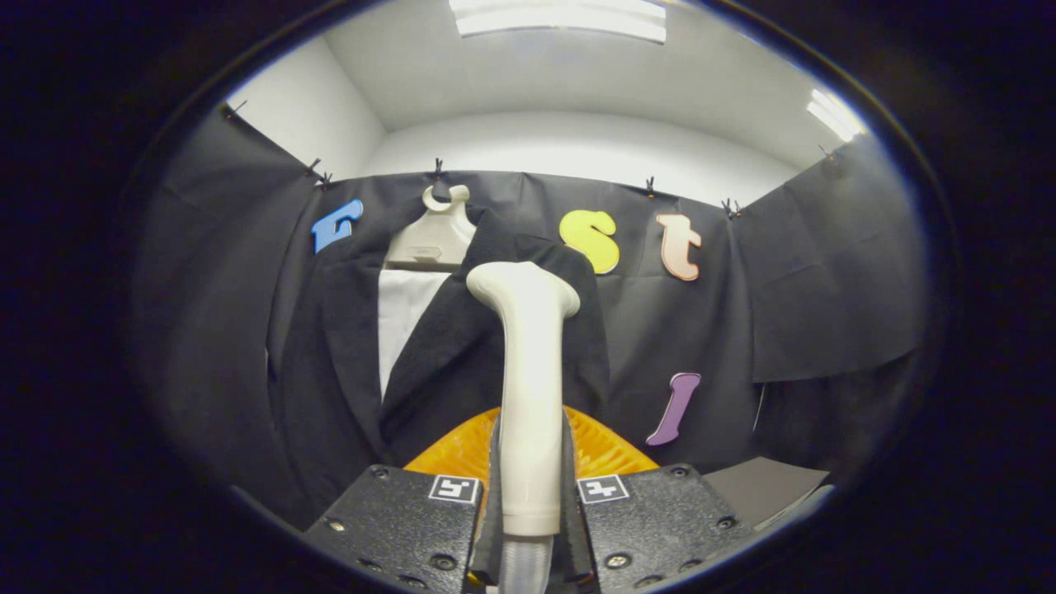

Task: Iron the clothes twice with a garment steamer, once on the left side and once on the right side.

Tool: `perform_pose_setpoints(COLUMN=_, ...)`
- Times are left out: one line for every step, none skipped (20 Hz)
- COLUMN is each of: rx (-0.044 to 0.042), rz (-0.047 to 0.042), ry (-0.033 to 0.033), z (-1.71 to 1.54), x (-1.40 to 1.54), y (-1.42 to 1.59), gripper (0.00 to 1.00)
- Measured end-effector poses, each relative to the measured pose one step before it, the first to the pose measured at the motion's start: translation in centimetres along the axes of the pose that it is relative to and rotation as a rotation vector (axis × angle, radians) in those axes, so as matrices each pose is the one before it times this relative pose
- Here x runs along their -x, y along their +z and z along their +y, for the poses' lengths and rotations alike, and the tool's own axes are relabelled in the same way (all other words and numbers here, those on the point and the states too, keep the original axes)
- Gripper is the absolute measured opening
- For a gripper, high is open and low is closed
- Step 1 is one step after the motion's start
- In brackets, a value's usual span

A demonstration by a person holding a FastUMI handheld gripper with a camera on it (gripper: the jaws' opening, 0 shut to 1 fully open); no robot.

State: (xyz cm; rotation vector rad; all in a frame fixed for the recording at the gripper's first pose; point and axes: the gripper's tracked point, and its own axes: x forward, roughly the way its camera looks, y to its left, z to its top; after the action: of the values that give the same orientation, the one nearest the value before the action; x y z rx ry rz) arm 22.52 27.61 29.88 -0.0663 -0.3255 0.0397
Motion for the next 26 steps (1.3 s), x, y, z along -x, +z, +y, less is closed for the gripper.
perform_pose_setpoints(rx=0.00922, rz=0.00672, ry=0.00448, z=0.102, x=0.458, y=-0.495, gripper=0.3)
perform_pose_setpoints(rx=0.00786, rz=0.00631, ry=0.00432, z=0.046, x=0.397, y=-0.549, gripper=0.3)
perform_pose_setpoints(rx=0.00961, rz=0.0101, ry=0.00135, z=0.046, x=0.346, y=-0.565, gripper=0.3)
perform_pose_setpoints(rx=0.00723, rz=0.00857, ry=-0.00172, z=0.037, x=0.202, y=-0.572, gripper=0.3)
perform_pose_setpoints(rx=0.0074, rz=0.00982, ry=-0.00371, z=-0.007, x=0.33, y=-0.539, gripper=0.3)
perform_pose_setpoints(rx=0.00459, rz=0.00898, ry=-0.00265, z=-0.06, x=0.349, y=-0.553, gripper=0.3)
perform_pose_setpoints(rx=0.00335, rz=0.00918, ry=-0.0002, z=0.005, x=0.263, y=-0.488, gripper=0.3)
perform_pose_setpoints(rx=0.00299, rz=0.00996, ry=0.00077, z=0.0, x=0.208, y=-0.487, gripper=0.3)
perform_pose_setpoints(rx=0.0031, rz=0.00872, ry=0.0009, z=0.035, x=0.239, y=-0.442, gripper=0.3)
perform_pose_setpoints(rx=0.00344, rz=0.00816, ry=-0.00189, z=-0.01, x=0.258, y=-0.438, gripper=0.3)
perform_pose_setpoints(rx=0.00503, rz=0.00819, ry=-0.00289, z=-0.078, x=0.178, y=-0.418, gripper=0.3)
perform_pose_setpoints(rx=0.00295, rz=0.00847, ry=-0.00162, z=0.0, x=0.2, y=-0.484, gripper=0.3)
perform_pose_setpoints(rx=0.00476, rz=0.01032, ry=-0.00052, z=0.101, x=0.258, y=-0.49, gripper=0.3)
perform_pose_setpoints(rx=0.00207, rz=0.01013, ry=0.00144, z=0.051, x=0.23, y=-0.573, gripper=0.3)
perform_pose_setpoints(rx=0.00601, rz=0.01366, ry=0.00136, z=0.05, x=0.18, y=-0.692, gripper=0.3)
perform_pose_setpoints(rx=0.00304, rz=0.01105, ry=0.00083, z=-0.017, x=0.232, y=-0.655, gripper=0.3)
perform_pose_setpoints(rx=0.0016, rz=0.01317, ry=-0.00019, z=0.0, x=0.289, y=-0.693, gripper=0.3)
perform_pose_setpoints(rx=0.00043, rz=0.01158, ry=-0.00032, z=0.013, x=0.119, y=-0.567, gripper=0.3)
perform_pose_setpoints(rx=0.00029, rz=0.01478, ry=-0.00009, z=0.088, x=0.309, y=-0.715, gripper=0.3)
perform_pose_setpoints(rx=-0.00042, rz=0.01127, ry=0.00209, z=0.059, x=0.208, y=-0.572, gripper=0.3)
perform_pose_setpoints(rx=0.00382, rz=0.01385, ry=0.00308, z=0.084, x=0.236, y=-0.783, gripper=0.3)
perform_pose_setpoints(rx=0.00374, rz=0.0101, ry=0.00305, z=0.043, x=0.141, y=-0.693, gripper=0.3)
perform_pose_setpoints(rx=0.00497, rz=0.01172, ry=0.00203, z=0.112, x=0.251, y=-0.759, gripper=0.3)
perform_pose_setpoints(rx=0.00318, rz=0.01252, ry=0.00302, z=0.065, x=0.19, y=-0.778, gripper=0.3)
perform_pose_setpoints(rx=0.00407, rz=0.01396, ry=0.00241, z=0.126, x=0.191, y=-0.756, gripper=0.3)
perform_pose_setpoints(rx=0.00356, rz=0.00994, ry=0.00246, z=0.062, x=0.067, y=-0.549, gripper=0.3)
